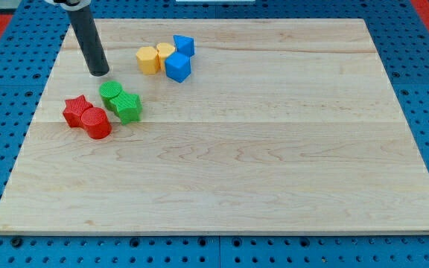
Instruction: Separate the blue cube from yellow heart
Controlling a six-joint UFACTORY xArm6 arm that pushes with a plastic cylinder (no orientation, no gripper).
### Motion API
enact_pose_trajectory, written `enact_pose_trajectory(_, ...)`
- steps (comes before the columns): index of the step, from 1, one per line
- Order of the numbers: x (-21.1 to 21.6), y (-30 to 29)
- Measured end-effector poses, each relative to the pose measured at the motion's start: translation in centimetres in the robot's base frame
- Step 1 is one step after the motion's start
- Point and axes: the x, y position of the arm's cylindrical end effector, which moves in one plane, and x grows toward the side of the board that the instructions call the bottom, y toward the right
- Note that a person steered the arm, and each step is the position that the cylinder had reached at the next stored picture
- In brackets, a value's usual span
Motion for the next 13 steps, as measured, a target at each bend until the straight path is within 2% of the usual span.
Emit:
enact_pose_trajectory(6, -0.4, 0.5)
enact_pose_trajectory(8, -2.4, 4.2)
enact_pose_trajectory(11, -0.6, 8.2)
enact_pose_trajectory(12, 1.2, 9.4)
enact_pose_trajectory(13, 0.4, 14.4)
